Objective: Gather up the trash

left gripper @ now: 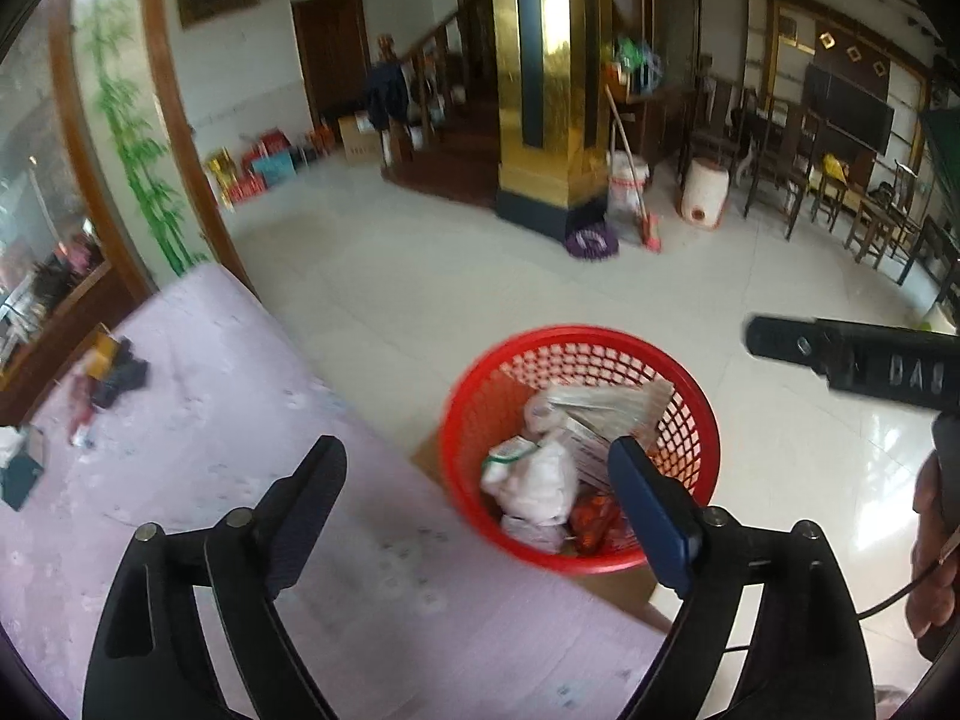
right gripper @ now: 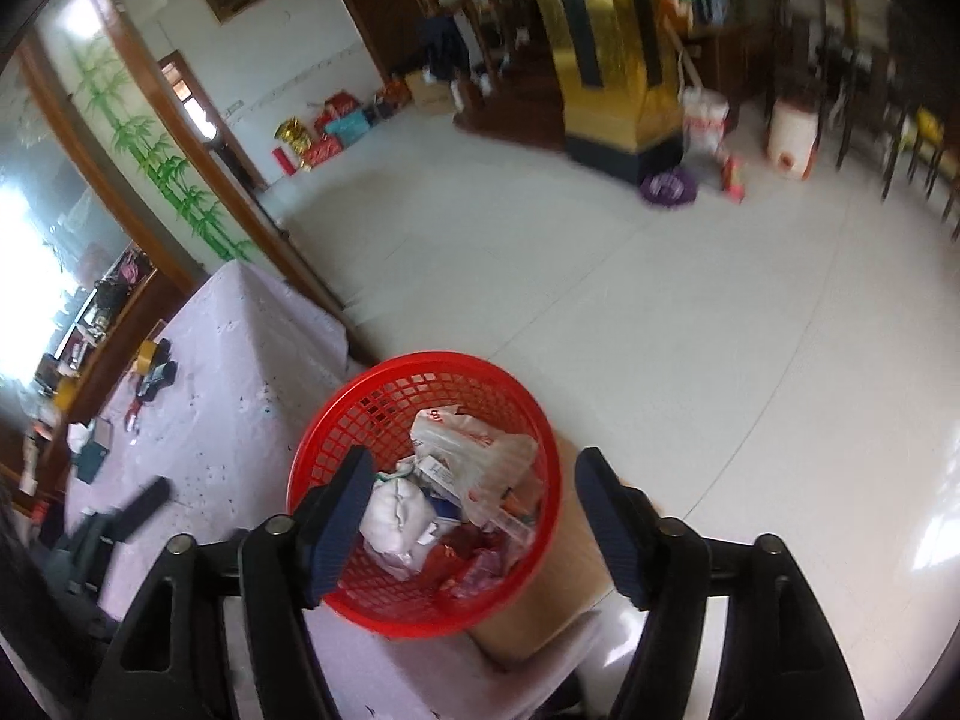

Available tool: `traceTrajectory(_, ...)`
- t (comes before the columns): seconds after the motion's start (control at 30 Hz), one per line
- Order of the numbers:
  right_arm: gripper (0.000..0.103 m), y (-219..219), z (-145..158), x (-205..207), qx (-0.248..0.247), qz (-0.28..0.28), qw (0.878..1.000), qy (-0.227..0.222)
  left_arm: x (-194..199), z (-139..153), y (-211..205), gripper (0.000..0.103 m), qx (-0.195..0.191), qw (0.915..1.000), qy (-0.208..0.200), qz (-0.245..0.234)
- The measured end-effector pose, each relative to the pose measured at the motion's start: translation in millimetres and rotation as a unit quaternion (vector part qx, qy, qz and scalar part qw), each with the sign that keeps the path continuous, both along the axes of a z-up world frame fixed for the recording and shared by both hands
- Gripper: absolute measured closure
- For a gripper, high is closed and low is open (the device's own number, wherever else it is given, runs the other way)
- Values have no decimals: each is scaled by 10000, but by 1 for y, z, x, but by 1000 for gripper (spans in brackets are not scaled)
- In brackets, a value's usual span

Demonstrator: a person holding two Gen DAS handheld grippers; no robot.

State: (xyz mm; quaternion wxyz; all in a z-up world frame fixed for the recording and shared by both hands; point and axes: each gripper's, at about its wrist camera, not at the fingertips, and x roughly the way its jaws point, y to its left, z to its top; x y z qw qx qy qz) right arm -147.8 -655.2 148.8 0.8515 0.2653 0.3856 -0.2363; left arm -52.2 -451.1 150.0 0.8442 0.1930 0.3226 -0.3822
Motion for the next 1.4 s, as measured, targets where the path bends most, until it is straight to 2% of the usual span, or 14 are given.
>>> traceTrajectory(0.07, 22, 21, 11, -14, -422, -73, 9991, 15, -7, 10, 21, 7, -5, 9995, -305, 50)
traceTrajectory(0.17, 14, 55, 22, -37, -802, -233, 9965, 33, -15, 21, 49, 6, -83, 9985, -532, 130)
traceTrajectory(0.43, 7, 129, 52, -75, -1804, -475, 9823, 139, -26, 41, 102, 4, -223, 9977, -612, 212)
traceTrajectory(0.6, 2, 165, 72, -89, -2210, -496, 9740, -81, -33, 43, 118, 4, 76, 9970, -675, 367)
traceTrajectory(0.7, 2, 177, 74, -90, -2247, -420, 9735, -109, -41, 43, 129, 4, 223, 9943, -905, 528)
traceTrajectory(0.87, 2, 194, 76, -93, -2243, -323, 9739, -139, -44, 43, 144, 4, 124, 9960, -702, 532)
traceTrajectory(1.4, 2, 207, 80, -87, -2276, -106, 9736, -129, -54, 49, 151, 4, -6, 9955, -742, 591)
